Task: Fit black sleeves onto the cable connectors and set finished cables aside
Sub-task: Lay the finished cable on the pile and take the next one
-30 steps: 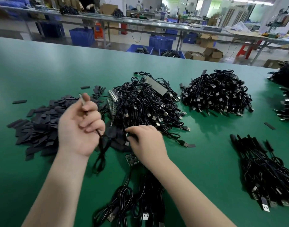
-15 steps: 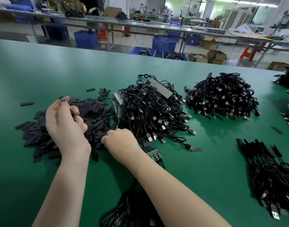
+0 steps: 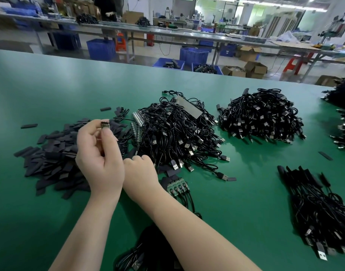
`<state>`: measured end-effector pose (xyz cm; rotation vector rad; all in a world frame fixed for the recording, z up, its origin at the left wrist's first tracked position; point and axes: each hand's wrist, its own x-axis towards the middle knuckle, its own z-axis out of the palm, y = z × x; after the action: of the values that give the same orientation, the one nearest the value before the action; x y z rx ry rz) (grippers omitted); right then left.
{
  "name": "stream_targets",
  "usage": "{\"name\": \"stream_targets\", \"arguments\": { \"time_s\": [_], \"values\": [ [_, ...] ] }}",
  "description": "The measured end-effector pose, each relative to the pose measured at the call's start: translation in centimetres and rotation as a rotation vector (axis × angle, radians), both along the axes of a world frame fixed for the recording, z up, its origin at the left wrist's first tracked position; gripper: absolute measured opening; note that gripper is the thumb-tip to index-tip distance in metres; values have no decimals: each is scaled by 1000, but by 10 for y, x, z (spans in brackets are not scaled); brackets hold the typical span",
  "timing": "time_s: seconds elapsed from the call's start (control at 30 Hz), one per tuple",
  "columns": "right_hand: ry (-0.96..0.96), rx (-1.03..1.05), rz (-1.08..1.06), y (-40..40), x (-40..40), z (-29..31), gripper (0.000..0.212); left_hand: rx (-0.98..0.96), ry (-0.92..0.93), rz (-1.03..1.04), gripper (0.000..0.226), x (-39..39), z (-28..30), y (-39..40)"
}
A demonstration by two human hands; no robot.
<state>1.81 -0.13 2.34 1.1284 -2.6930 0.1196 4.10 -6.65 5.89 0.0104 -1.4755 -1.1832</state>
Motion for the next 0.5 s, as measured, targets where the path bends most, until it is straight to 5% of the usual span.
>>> {"name": "stream_targets", "arguments": {
  "time_s": [0.17,0.3,0.4,0.5],
  "values": [
    [-160,-110,-64,9,-5,0,15,17,-6,20,18,-1,-3,-1],
    [-153,-125,-83,9,-2,2,44,-56,-54,48,16,2,-6,5],
    [-286,-479,-160,16,-1,7,16,-89,-93,91,16,5,-7,9],
    [-506,-876,-316,46,-5,17,30,-144,-210,118,17,8,-7,18]
  ]
}}
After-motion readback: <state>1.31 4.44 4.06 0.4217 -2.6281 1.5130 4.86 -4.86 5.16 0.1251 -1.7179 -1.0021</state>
